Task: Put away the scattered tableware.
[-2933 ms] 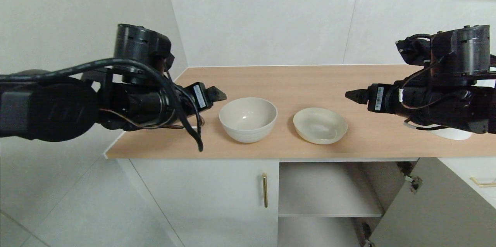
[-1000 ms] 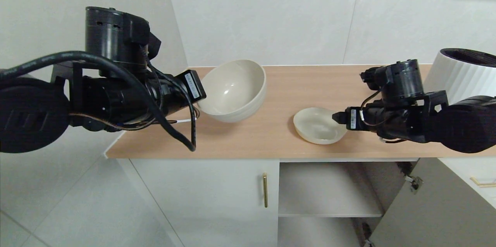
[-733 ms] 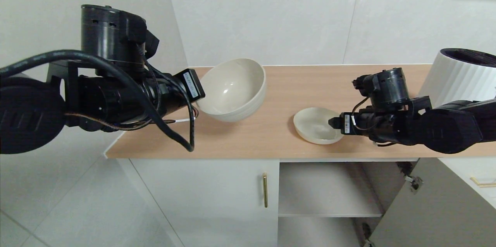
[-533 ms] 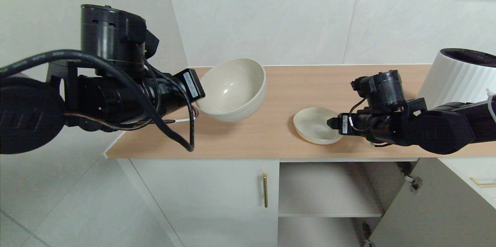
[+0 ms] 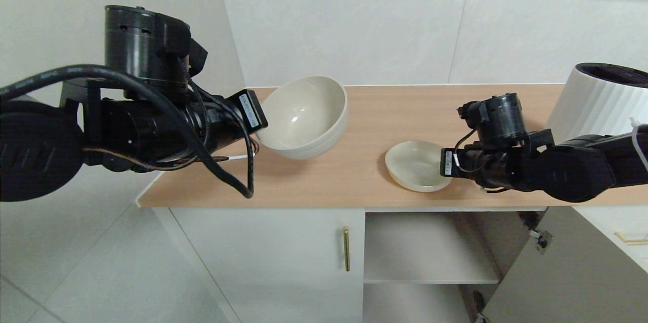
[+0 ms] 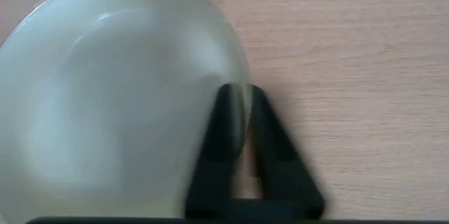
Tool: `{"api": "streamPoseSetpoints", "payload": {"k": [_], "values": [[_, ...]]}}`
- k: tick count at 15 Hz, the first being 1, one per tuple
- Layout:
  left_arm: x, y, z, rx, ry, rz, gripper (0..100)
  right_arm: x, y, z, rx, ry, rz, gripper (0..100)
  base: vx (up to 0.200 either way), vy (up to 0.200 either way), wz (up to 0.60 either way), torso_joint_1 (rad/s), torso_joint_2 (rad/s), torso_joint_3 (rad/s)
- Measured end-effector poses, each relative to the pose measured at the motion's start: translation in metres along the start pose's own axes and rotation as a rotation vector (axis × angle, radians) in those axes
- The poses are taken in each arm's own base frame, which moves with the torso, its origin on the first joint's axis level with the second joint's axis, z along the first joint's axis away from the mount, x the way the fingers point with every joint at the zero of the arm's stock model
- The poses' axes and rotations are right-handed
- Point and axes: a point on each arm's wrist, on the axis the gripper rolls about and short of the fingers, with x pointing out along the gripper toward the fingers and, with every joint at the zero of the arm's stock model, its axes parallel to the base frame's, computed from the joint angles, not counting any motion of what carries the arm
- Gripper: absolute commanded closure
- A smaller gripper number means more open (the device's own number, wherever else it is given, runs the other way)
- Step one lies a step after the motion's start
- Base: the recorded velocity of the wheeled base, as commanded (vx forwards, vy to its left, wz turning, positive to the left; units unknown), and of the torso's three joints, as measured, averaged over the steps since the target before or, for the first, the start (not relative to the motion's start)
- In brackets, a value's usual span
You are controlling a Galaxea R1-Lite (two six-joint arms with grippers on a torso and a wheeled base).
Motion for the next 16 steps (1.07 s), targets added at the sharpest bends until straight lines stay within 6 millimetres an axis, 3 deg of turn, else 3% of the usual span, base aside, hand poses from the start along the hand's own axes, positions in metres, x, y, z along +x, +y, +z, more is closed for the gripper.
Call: {"api": "streamPoseSetpoints", "payload": {"k": [4, 7, 12, 16], "values": [[-0.002, 0.001, -0.001, 0.0, 0.0, 0.0, 100, -0.064, -0.01, 0.033, 0.064, -0.065, 0.175, 100, 0.0, 0.0, 0.0, 0.0, 0.0, 0.0], [-0.004, 0.004, -0.005, 0.005, 0.011, 0.007, 100, -0.102, -0.019, 0.041, 0.069, -0.061, 0.26, 100, 0.0, 0.0, 0.0, 0.0, 0.0, 0.0], [-0.025, 0.018, -0.032, 0.106, 0.088, 0.013, 100, -0.117, -0.031, 0.022, 0.056, -0.007, 0.246, 100, 0.0, 0.0, 0.0, 0.0, 0.0, 0.0], [-0.038, 0.035, -0.054, 0.123, 0.142, 0.035, 100, -0.127, -0.044, -0.01, 0.037, 0.081, 0.237, 100, 0.0, 0.0, 0.0, 0.0, 0.0, 0.0]]}}
